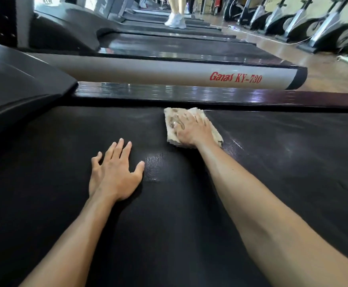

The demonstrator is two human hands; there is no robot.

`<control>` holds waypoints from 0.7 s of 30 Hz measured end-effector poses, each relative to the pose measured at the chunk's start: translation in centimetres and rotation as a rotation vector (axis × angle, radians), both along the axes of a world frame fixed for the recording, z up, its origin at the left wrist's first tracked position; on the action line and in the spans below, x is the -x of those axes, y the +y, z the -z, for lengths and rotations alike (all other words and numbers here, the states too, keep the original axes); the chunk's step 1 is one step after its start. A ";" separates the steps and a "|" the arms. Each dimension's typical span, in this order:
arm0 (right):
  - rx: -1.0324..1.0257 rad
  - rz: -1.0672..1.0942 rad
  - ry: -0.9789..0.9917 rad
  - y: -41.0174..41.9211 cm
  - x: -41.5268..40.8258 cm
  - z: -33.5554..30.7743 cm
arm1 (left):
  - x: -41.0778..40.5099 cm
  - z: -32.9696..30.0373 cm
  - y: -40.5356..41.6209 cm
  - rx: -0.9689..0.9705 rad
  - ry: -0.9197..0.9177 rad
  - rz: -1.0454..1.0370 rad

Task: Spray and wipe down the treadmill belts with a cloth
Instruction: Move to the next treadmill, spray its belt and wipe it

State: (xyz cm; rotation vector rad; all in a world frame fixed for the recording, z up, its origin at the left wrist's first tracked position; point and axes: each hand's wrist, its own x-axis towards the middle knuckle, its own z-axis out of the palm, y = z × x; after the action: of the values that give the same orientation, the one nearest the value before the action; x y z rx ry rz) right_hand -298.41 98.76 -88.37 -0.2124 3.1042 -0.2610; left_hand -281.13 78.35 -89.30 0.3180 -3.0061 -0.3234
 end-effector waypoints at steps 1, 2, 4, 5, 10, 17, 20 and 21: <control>-0.002 -0.009 0.007 0.3 -0.9 0.0 | 0.1 -0.1 -0.1 0.003 0.000 -0.001; -0.005 -0.023 0.008 0.6 -2.0 -0.2 | 0.0 -0.1 -0.1 0.002 -0.007 -0.001; -0.002 -0.039 -0.005 1.2 -4.4 -0.4 | -0.1 -0.3 -0.1 -0.007 -0.016 0.007; -0.002 -0.042 -0.018 1.5 -5.7 -0.5 | -0.3 -0.4 -0.1 -0.020 -0.010 0.016; 0.012 -0.064 -0.020 2.8 -12.2 -0.3 | -3.3 -1.6 1.2 -0.159 0.035 0.094; 0.062 -0.105 -0.076 5.2 -23.6 -1.6 | -15.0 -2.7 7.4 -0.195 -0.003 0.216; 0.079 -0.108 -0.111 6.5 -29.0 -2.2 | -19.9 -3.2 9.3 -0.181 -0.025 0.237; 0.080 -0.109 -0.119 6.8 -30.7 -2.4 | -21.3 -3.2 9.7 -0.191 -0.035 0.234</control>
State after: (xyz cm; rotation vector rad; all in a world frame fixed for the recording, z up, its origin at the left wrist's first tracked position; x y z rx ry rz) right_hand -267.72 105.59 -85.99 -0.3523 2.9549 -0.3812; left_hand -259.85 88.05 -86.07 -0.0160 -3.0550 -0.6340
